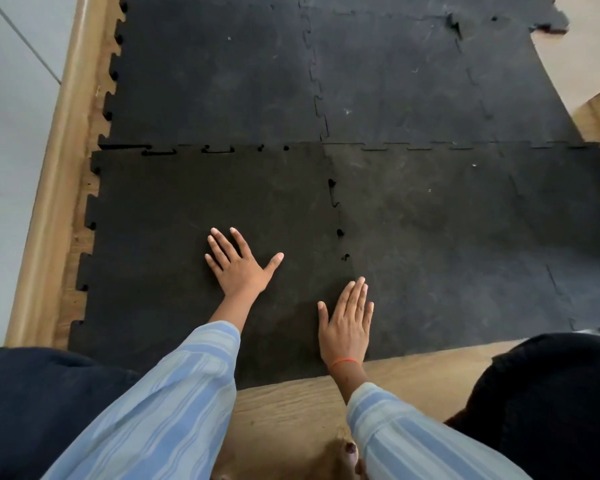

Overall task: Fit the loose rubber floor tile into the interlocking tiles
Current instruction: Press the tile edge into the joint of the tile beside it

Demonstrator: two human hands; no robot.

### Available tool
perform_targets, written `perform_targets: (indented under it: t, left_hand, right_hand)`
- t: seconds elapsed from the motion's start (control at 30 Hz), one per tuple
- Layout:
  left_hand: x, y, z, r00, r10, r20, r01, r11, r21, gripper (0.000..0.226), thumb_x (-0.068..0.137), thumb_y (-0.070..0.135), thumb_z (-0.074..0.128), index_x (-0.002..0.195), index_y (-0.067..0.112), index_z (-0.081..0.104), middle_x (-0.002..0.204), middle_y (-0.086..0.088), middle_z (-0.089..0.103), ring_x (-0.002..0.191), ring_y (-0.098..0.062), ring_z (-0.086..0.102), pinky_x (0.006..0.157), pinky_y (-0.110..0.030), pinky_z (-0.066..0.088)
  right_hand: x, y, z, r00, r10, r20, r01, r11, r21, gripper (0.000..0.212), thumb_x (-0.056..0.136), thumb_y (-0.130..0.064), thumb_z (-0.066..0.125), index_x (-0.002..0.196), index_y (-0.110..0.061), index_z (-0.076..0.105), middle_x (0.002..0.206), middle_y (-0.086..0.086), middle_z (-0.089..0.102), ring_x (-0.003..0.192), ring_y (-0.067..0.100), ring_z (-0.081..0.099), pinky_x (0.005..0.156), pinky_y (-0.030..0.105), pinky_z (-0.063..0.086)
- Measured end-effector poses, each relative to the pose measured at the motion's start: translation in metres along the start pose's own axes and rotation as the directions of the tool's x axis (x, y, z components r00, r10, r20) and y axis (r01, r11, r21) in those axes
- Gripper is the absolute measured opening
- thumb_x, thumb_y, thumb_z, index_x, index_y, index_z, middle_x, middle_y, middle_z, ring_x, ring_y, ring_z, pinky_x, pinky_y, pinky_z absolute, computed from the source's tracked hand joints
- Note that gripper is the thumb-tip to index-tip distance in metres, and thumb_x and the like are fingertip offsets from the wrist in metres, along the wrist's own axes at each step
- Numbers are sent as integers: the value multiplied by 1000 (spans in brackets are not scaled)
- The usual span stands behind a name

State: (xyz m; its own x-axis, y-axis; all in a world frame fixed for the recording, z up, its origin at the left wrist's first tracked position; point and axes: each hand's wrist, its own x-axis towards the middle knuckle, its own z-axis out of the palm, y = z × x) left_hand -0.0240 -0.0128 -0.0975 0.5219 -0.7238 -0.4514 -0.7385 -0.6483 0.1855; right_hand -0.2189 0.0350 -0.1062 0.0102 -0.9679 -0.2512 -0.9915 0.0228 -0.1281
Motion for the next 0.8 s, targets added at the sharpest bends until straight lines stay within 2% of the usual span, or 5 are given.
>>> perform_targets:
  t: [0.2,0.33,0.43,0.6,0.8]
  left_hand:
    - [-1,2,0,1000,-10,-6,10,1000,7,112,78,83,28,151,7,-13,155,-26,-21,145,-37,-20,117,-53,-3]
    - [0,0,-1,1000,-5,0,5,1000,9,113,78,83,28,151,7,-13,156,-25,-21,145,-36,-20,117,-52,-3]
    - [4,-1,-2,1000,0,18,0,1000,21,114,77,84,28,151,8,-14,156,-24,-22,145,-37,-20,117,-52,-3]
    - [14,3,-4,994,103,24,-104,993,47,109,80,81,28,151,11,-13,157,-20,-23,145,-35,-19,118,-50,-2]
    - [16,4,-4,995,91,38,-93,995,39,108,79,82,28,151,13,-14,156,-20,-24,145,-34,-21,118,-49,-4]
  right_hand:
    - [-12,-4,1,994,105,13,-105,993,61,71,98,-48,23,148,-3,0,160,13,2,148,23,-4,119,39,-5]
    - [-7,-8,1,993,121,9,-121,989,80,78,95,-56,22,148,-5,-4,160,12,-2,147,21,-8,117,40,-9]
    - [-2,-11,1,991,137,3,-136,988,72,80,94,-58,22,148,-5,-3,160,12,-2,147,21,-7,118,42,-6]
    - [3,-12,-2,991,127,44,-130,988,77,84,92,-62,20,148,-5,-7,160,12,-7,147,21,-12,118,43,-7]
    - [7,-10,-5,992,105,73,-111,990,84,86,92,-63,23,148,-4,-7,159,13,-10,146,22,-14,119,42,-6]
